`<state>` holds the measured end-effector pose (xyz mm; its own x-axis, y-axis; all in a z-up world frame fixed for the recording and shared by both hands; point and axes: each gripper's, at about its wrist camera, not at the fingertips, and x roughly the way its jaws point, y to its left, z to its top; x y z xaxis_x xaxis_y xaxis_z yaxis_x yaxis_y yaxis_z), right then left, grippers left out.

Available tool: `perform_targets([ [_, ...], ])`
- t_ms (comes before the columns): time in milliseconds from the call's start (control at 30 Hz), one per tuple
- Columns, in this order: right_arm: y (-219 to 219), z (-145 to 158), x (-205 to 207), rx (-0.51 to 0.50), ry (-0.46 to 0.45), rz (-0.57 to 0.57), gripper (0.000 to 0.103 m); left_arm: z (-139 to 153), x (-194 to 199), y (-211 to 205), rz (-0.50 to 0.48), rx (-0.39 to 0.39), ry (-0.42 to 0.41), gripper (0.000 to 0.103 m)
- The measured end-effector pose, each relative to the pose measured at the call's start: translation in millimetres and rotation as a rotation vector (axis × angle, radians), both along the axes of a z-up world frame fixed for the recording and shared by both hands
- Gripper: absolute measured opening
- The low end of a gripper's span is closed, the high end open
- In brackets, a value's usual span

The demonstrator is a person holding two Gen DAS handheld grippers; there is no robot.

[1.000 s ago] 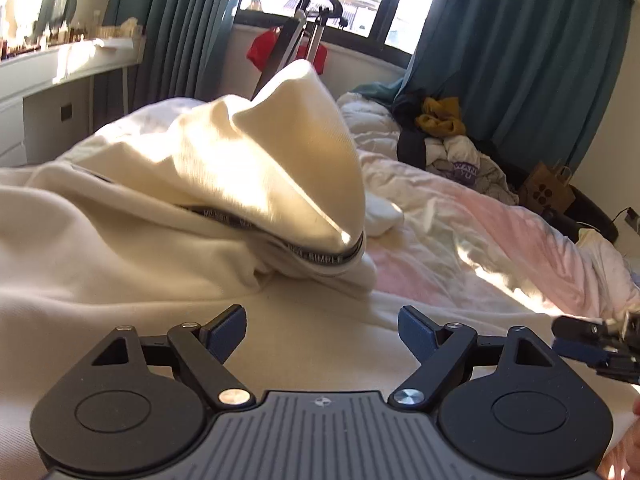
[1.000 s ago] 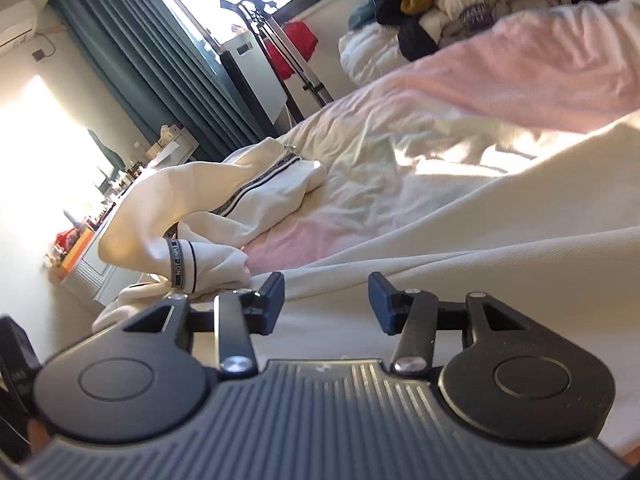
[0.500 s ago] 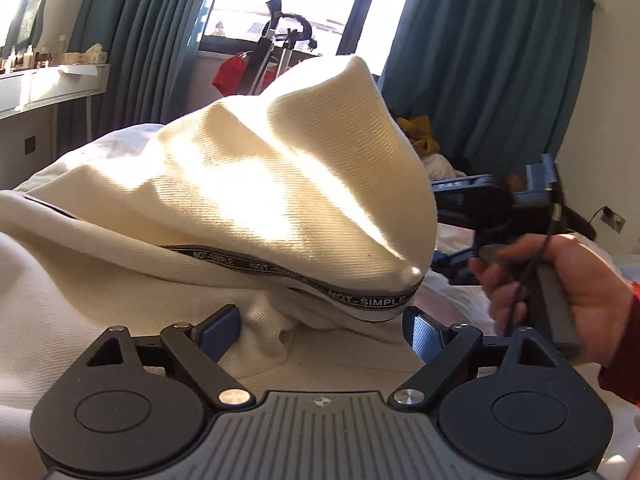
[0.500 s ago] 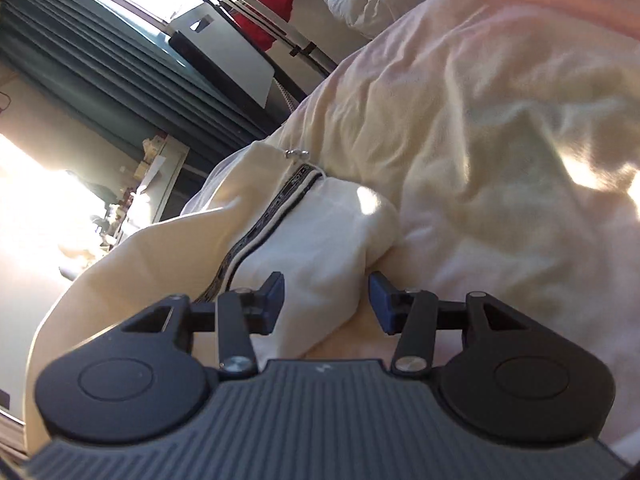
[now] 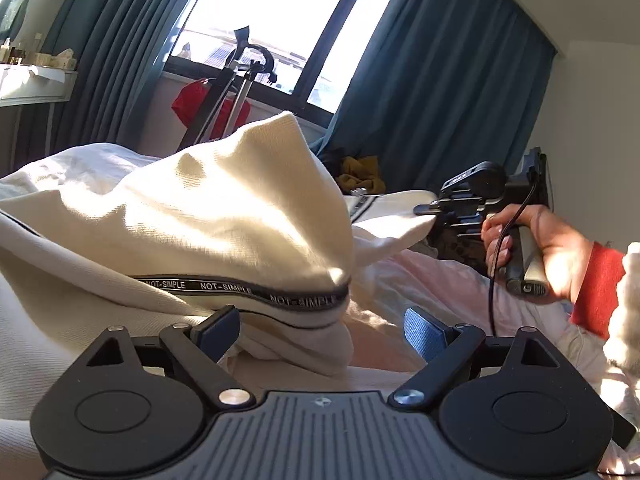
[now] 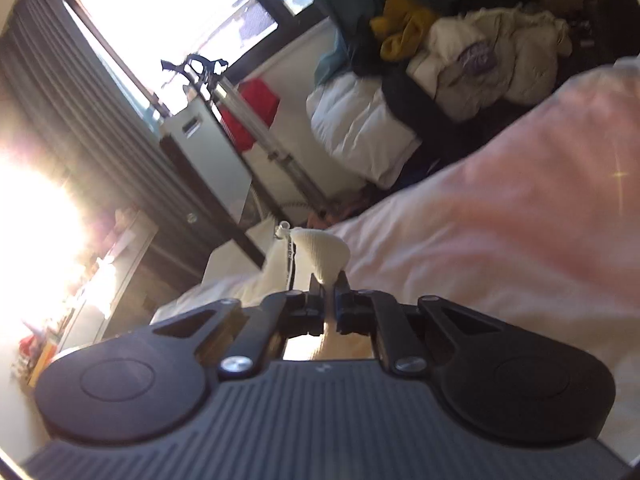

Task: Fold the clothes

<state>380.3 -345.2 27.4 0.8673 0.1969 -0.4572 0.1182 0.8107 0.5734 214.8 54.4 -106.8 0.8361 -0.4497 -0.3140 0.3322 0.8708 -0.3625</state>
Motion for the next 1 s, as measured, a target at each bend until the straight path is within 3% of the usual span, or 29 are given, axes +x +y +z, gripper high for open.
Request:
perform_targets([
  [200,-96,54,-16,-0.163,0.019,-0.205,0.008,-6,12,-18,-0.040,0.048,0.018,0.091],
  [433,-182,80,-9,-0.282,0.179,-0.416,0.007,-8,17,-30,-0.046,0.078,0.033,0.091],
  [600,-191,107,-13,-0.389,0.062,-0.431,0.007,-6,13,-30,-0.055,0.039,0.032,0.091],
  [667,-205,94,-22,-0.386,0.063,-0.460,0.007,-5,9,-33,-0.065,0.036,0.036,0.091],
  [767,-235,48,-52,-0.326,0.101,-0.509,0.007,-6,5,-35,-0.078,0.038,0.041,0.091],
  [933,-273,-62,-109,-0.212,0.249,-0.594,0.007,-4,2,-35,-0.074,0.026,0.049,0.091],
  [1000,-278,-97,-129,-0.164,0.269,-0.617,0.007,-4,2,-33,-0.065,0.014,0.061,0.091],
])
